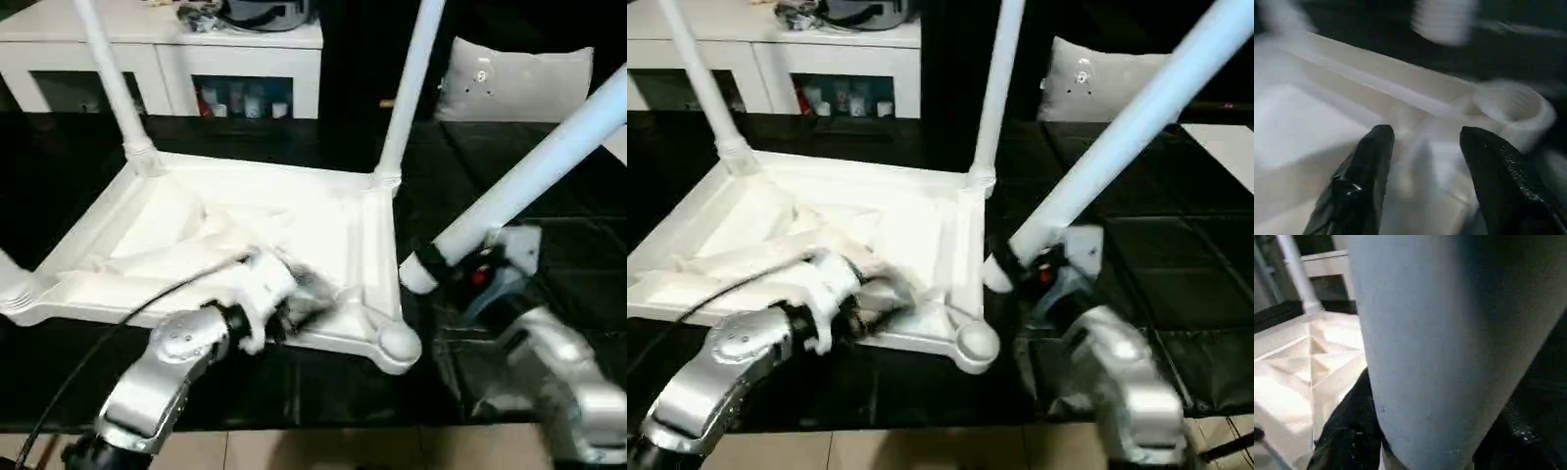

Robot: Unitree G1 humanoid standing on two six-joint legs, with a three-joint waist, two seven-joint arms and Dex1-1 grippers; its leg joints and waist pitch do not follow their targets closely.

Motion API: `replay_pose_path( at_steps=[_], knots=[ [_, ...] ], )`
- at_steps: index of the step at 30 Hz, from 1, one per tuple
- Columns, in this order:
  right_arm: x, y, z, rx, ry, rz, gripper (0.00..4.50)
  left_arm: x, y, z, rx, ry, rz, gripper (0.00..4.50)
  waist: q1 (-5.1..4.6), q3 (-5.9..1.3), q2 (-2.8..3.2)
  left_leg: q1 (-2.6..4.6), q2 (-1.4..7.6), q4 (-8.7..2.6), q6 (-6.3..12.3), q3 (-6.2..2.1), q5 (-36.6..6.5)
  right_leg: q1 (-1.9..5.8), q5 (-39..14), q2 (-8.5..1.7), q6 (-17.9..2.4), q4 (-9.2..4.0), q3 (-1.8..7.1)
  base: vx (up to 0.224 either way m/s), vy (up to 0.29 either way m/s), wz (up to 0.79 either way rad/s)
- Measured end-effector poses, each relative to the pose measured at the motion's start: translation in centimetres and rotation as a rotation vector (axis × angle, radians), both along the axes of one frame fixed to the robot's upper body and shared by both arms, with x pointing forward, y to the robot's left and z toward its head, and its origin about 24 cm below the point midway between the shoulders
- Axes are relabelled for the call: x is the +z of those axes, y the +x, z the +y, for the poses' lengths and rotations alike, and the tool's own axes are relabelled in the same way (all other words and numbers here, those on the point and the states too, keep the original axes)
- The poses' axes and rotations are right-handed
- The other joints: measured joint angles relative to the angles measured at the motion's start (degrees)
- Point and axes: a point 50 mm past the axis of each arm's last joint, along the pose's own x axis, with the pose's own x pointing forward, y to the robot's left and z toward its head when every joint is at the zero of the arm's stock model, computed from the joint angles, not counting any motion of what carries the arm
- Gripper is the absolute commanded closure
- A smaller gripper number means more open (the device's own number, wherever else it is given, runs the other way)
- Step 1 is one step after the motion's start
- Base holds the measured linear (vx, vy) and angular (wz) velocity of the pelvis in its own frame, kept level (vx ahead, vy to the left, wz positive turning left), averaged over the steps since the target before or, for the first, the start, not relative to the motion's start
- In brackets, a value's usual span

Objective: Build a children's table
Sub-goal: Move to table, then insert table leg to table base

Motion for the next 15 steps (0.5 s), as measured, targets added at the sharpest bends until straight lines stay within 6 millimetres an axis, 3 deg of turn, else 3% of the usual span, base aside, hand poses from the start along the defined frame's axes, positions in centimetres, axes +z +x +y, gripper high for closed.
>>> replay_pose_path(
  at_steps=[2,6,15],
  knots=[
    [-0.2,-0.1,-0.2,0.03,-0.009,0.011,2.59,0.0,0.2,-0.2,-0.093,0.037,0.025,2.25,0.06,0.01,0.19,-0.08,0.12,-0.09,-0.2,-0.03,0.12,-0.17,-0.03,0.14,-0.05,0.1,-0.04,0.013,-0.027,-0.01],
    [-0.5,-0.4,-0.9,0.067,-0.046,0.032,2.59,-0.2,0.7,-0.3,-0.237,0.105,0.071,2.6,0.05,0.03,1.17,0.01,0.26,-0.09,-0.45,-0.05,0.25,-0.15,0.02,0.29,-0.13,0.21,-0.01,0.0,0.0,0.0],
    [-1.0,-0.9,-0.9,0.092,-0.042,0.06,2.59,-1.5,2.6,0.1,-0.317,0.263,0.041,3.26,-0.33,0.03,1.74,0.04,0.64,-0.09,-1.51,-0.15,0.52,-0.13,-0.01,0.64,-0.09,0.37,-0.04,0.0,0.0,0.0]
  ],
)
